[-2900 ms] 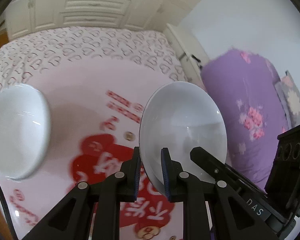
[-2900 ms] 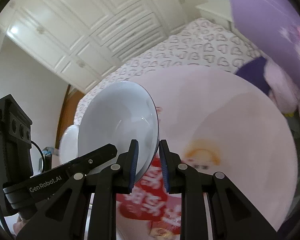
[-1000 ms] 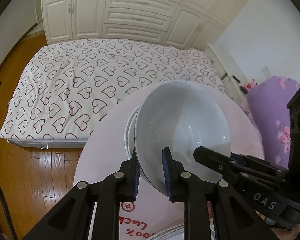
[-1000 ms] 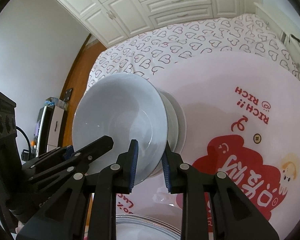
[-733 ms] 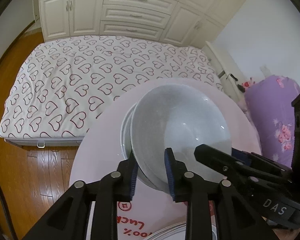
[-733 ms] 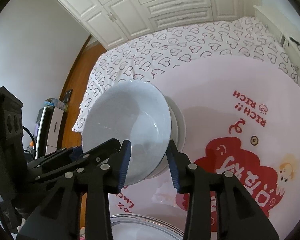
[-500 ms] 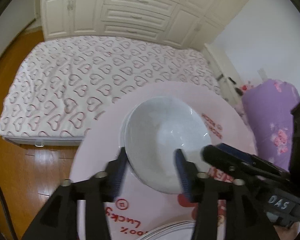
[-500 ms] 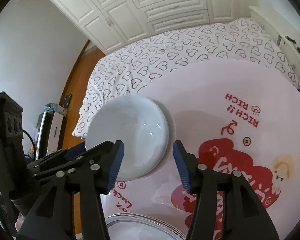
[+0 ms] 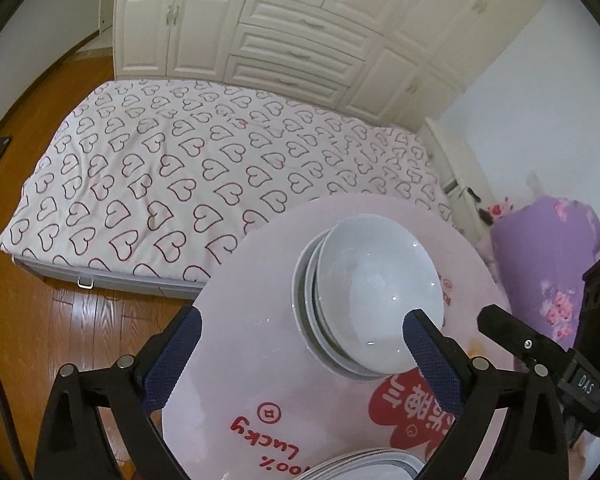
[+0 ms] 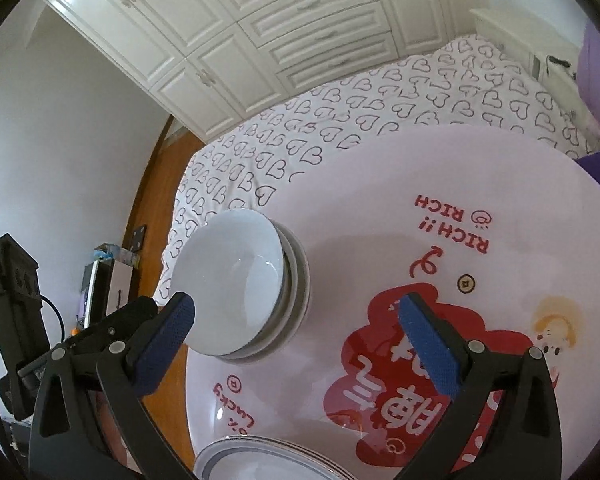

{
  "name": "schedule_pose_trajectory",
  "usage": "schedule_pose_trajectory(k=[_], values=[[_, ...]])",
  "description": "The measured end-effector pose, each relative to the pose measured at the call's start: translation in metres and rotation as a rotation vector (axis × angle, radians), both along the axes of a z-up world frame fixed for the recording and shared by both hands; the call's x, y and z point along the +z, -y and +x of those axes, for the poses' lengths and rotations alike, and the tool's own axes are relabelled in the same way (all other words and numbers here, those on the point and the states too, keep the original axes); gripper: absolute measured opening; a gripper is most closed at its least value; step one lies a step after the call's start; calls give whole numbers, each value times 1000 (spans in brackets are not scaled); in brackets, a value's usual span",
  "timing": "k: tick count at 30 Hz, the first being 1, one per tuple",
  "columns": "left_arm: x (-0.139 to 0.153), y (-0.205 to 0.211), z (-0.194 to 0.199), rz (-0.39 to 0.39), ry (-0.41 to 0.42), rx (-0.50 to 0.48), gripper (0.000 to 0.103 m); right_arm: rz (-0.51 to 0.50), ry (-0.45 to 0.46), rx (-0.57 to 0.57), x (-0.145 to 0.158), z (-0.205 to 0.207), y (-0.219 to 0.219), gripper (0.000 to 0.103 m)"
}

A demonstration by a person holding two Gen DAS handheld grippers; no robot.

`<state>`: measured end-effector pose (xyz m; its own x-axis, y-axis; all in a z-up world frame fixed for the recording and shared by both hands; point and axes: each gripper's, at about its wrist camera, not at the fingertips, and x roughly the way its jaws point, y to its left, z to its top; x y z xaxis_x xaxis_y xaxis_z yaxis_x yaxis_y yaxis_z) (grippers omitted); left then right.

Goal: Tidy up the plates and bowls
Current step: 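Open both grippers, releasing the bowls onto the stacks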

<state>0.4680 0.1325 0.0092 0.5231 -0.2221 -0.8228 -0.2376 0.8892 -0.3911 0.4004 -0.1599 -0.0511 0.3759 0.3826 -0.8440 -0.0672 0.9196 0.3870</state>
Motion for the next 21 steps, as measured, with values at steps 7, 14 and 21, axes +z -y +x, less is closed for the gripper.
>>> schedule_pose_trajectory(k=[7, 14, 21], values=[[-8, 0, 4, -22, -19, -6, 99, -48, 48, 5, 8, -7, 4, 103], [-17, 2, 16, -54, -21, -23, 99, -65, 70, 19, 10, -10, 8, 103], [-28, 1, 23, -76, -36, -13, 99, -50, 39, 30, -1, -4, 7, 103]])
